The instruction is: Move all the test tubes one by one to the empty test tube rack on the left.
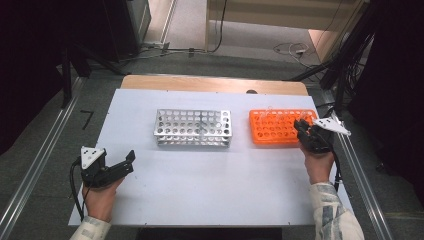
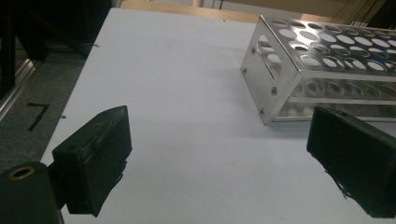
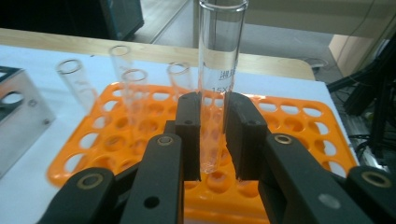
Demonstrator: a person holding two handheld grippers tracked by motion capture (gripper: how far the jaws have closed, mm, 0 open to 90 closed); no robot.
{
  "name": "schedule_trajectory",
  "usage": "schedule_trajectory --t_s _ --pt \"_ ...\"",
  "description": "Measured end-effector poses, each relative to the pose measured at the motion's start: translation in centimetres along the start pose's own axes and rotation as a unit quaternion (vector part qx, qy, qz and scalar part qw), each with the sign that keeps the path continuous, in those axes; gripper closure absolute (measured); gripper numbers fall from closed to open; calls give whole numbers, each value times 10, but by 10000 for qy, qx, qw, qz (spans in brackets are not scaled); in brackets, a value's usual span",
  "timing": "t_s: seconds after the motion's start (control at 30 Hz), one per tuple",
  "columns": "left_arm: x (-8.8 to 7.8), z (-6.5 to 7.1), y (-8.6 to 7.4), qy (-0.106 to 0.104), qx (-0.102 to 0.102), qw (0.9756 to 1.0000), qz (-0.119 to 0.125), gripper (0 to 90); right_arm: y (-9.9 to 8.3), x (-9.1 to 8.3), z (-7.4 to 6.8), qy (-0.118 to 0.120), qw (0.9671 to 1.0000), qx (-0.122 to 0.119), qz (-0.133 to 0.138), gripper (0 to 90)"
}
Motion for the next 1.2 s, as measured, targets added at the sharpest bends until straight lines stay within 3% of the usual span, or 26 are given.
schedule_trajectory --t_s 0.13,0.3,0.37,0.57,0.77,0.93,1.2 --pt "0 5 0 -106 40 9999 -67 66 -2 -18 -10 272 9996 -46 9 734" --pt "2 15 0 -300 116 9994 -136 66 -3 -26 -22 476 9988 -82 -16 734" --pt "3 20 0 -339 174 9992 -140 65 -5 -30 -34 666 9976 -187 -32 734" --pt "4 30 -1 -522 273 9981 -180 66 -8 -34 -57 936 9948 -405 -64 734" --pt "7 44 -2 -634 419 9969 -187 82 -13 -36 -90 1451 9877 -561 -144 734" --pt "10 54 -2 -771 473 9957 -212 82 -16 -39 -110 1698 9828 -702 -181 734" --pt "17 76 -5 -1115 565 9917 -314 82 -20 -41 -135 2029 9753 -840 -237 734"
Point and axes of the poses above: each handheld gripper's, and its own axes: x roughly forward along the jaws, y roughly out of its top, z roughly to its right, the point moved 1 cm from there along x, roughly forward along the jaws, and after that the axes turned 8 degrees about -y, right-handed, at the moved point
